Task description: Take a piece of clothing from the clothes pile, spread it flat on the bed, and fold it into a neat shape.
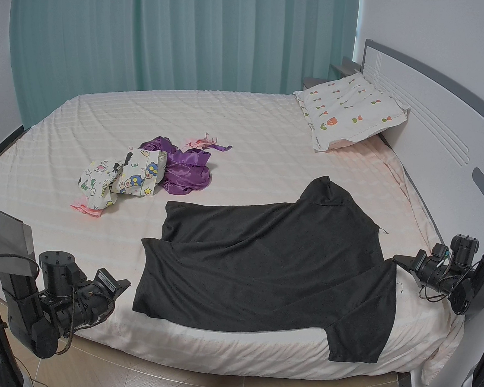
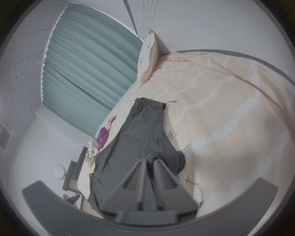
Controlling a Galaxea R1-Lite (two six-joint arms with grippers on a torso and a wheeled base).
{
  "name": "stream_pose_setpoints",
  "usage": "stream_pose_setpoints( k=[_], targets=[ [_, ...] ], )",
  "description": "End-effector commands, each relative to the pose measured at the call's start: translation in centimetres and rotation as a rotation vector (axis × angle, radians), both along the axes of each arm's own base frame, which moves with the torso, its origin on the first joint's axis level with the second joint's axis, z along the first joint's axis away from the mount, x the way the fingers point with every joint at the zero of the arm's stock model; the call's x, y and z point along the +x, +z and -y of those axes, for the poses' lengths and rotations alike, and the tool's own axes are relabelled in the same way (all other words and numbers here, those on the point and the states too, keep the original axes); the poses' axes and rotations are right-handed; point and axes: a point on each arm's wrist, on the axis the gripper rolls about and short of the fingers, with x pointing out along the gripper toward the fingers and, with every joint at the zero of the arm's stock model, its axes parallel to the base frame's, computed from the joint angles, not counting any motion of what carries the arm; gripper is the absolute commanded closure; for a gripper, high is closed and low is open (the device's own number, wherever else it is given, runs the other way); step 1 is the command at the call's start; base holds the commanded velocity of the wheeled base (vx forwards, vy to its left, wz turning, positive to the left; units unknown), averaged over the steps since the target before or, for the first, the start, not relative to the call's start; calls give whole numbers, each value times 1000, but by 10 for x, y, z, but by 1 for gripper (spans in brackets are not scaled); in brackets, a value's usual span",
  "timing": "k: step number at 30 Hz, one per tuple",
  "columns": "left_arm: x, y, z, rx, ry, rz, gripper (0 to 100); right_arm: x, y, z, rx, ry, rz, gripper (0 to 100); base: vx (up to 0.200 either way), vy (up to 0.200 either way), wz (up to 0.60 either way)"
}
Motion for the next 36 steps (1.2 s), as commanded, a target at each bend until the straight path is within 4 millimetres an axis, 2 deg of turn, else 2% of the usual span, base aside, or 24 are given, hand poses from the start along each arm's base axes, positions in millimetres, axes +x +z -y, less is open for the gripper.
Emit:
stream_pose_setpoints(
  k=[1, 8, 19, 20, 28, 36],
  targets=[
    [9, -11, 12, 11, -52, -17, 100, -6, -4, 11, 39, 4, 2, 0, 0, 0, 0],
    [13, -25, 20, 112, -133, -20, 100, -10, -4, 18, 65, -8, 1, 0, 0, 0, 0],
    [5, -25, 23, 107, -193, -41, 100, -14, -6, 17, 69, -7, -13, 0, 0, 0, 0],
    [3, -25, 22, 107, -192, -47, 0, -14, -6, 16, 70, -5, -15, 0, 0, 0, 0],
    [-8, -26, 20, 147, -208, -66, 0, -14, -6, 16, 69, -5, -12, 0, 0, 0, 0],
    [-2, -27, 20, 151, -200, -52, 0, -14, -6, 15, 69, -4, -13, 0, 0, 0, 0]
  ],
)
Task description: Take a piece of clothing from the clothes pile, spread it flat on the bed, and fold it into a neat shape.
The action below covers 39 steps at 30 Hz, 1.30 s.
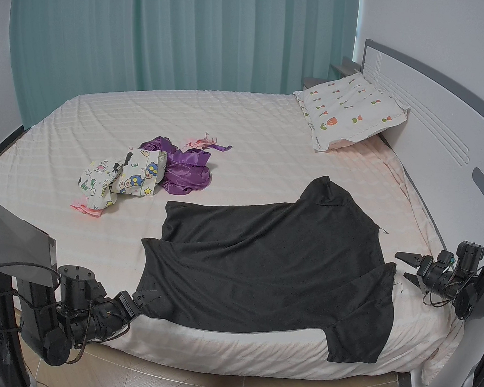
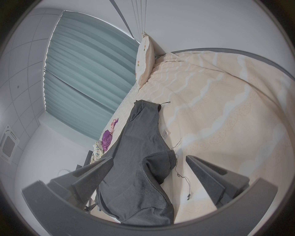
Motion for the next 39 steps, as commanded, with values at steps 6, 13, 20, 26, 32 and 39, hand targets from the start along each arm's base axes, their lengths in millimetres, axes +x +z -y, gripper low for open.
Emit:
stream_pose_setpoints(
  k=[6, 13, 20, 26, 32, 39],
  targets=[
    [23, -8, 2, 24, 55, 39, 0, -1, 1, -1, -1, 3, 4, 0, 0, 0, 0],
    [24, -16, 4, 32, 50, 13, 0, 0, 2, -1, -6, 4, 21, 0, 0, 0, 0],
    [33, -10, 6, 23, 57, 60, 0, -2, 1, -3, -3, 7, 12, 0, 0, 0, 0],
    [35, -14, 7, 32, 56, 24, 100, -2, 0, -2, -3, 6, 12, 0, 0, 0, 0],
    [26, -13, 5, 40, 54, 1, 100, -2, 0, -2, -3, 4, 9, 0, 0, 0, 0],
    [16, 4, 2, 30, 57, 36, 100, -3, -2, -1, -2, -3, 5, 0, 0, 0, 0]
  ],
)
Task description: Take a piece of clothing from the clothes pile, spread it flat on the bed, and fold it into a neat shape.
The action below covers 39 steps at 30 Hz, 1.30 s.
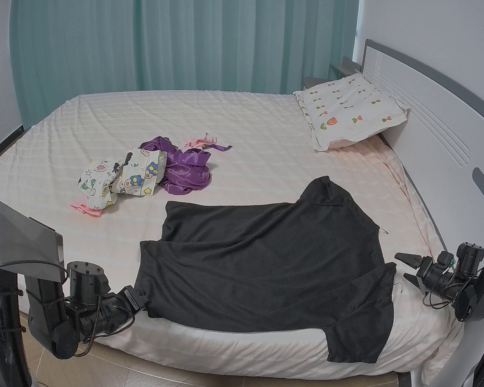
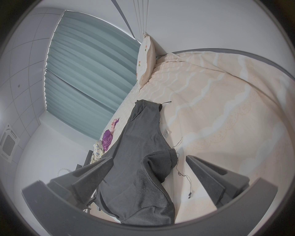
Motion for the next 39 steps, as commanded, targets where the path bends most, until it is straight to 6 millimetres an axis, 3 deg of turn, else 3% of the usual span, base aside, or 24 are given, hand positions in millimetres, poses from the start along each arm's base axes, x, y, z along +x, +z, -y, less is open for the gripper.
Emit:
stream_pose_setpoints(
  k=[1, 6, 7, 14, 22, 30, 39],
  targets=[
    [-4, 16, -2, -13, 3, 51, 100, -1, -1, 2, 1, -6, -3, 0, 0, 0, 0],
    [0, 23, -2, -22, 10, 86, 100, -4, -1, 2, 1, -11, -12, 0, 0, 0, 0],
    [11, 29, 0, -28, 36, 138, 100, -13, -5, -1, -21, 3, -33, 0, 0, 0, 0],
    [29, 37, 4, -161, 202, 178, 100, -30, -3, -11, -70, 46, -50, 0, 0, 0, 0],
    [29, 36, -2, -163, 234, 177, 100, -68, -17, -28, -145, 136, -136, 0, 0, 0, 0],
    [24, 34, -3, -156, 234, 156, 100, -104, -15, -46, -152, 205, -199, 0, 0, 0, 0],
    [24, 33, -3, -156, 233, 153, 100, -110, -19, -59, -173, 278, -237, 0, 0, 0, 0]
  ],
)
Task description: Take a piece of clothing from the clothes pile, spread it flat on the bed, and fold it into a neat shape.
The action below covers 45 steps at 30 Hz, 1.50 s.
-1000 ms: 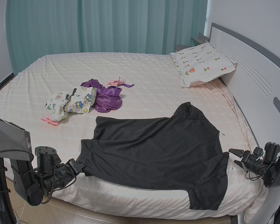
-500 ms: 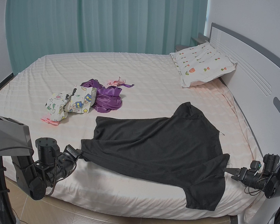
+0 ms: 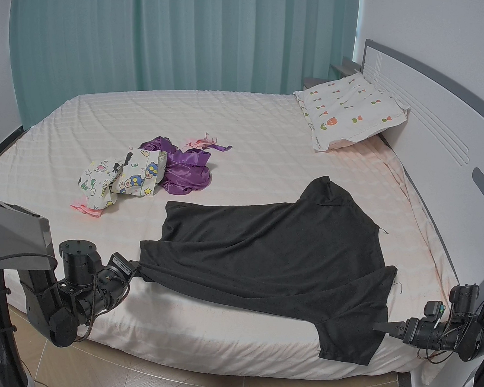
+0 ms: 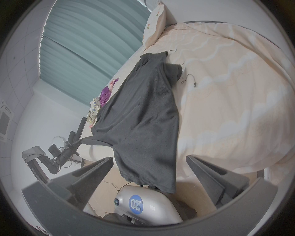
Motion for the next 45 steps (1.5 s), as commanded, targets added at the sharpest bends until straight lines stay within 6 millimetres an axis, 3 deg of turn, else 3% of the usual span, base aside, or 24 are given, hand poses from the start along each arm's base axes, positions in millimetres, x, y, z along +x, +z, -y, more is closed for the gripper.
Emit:
stream_pose_setpoints(
  k=[1, 9, 13, 33, 34, 45],
  targets=[
    [0, -1, 0, 0, -1, -4, 100, -7, -3, -10, 1, 45, -53, 0, 0, 0, 0],
    [-1, 0, 0, -1, -4, -4, 100, -9, -25, -12, -63, 92, -134, 0, 0, 0, 0],
    [-2, 1, 2, 1, -8, -1, 100, -3, -37, -23, -156, 105, -122, 0, 0, 0, 0],
    [-2, 0, 1, 1, -9, -5, 100, -2, -39, -39, -131, 129, -136, 0, 0, 0, 0],
    [-2, 0, 1, 1, -9, -5, 100, -2, -38, -39, -132, 128, -134, 100, 0, 0, 0],
    [-10, -3, 3, 8, -22, -32, 100, -16, -14, -29, -163, 139, -142, 100, 0, 0, 0]
  ],
)
